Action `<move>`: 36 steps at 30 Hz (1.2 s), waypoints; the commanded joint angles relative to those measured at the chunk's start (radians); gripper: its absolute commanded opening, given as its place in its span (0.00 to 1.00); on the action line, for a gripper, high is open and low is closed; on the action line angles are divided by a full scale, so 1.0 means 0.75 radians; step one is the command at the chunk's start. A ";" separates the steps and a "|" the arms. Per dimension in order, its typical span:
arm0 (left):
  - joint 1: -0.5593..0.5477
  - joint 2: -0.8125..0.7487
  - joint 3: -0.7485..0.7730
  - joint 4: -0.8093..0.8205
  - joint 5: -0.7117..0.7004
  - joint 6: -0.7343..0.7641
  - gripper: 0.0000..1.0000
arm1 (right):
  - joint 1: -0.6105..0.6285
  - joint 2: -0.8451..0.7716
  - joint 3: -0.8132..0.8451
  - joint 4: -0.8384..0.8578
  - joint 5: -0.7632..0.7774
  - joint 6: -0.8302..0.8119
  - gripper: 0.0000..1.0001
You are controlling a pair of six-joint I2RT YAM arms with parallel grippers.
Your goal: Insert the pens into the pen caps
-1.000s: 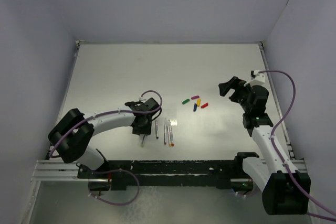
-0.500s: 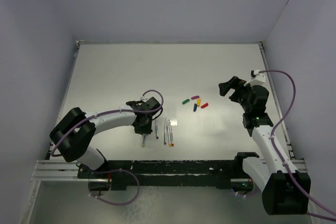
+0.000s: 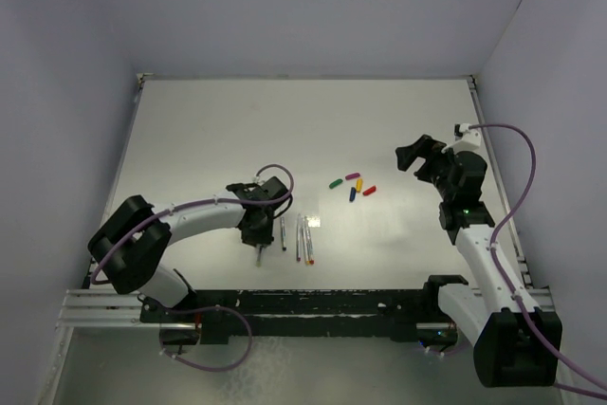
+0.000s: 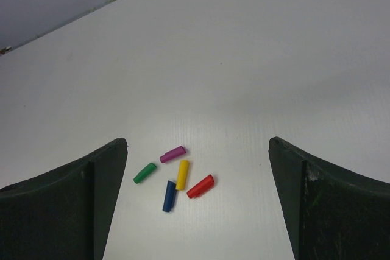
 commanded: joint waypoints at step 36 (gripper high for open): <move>-0.003 -0.078 0.102 -0.089 -0.192 0.060 0.00 | 0.058 0.167 0.221 -0.131 0.043 -0.136 1.00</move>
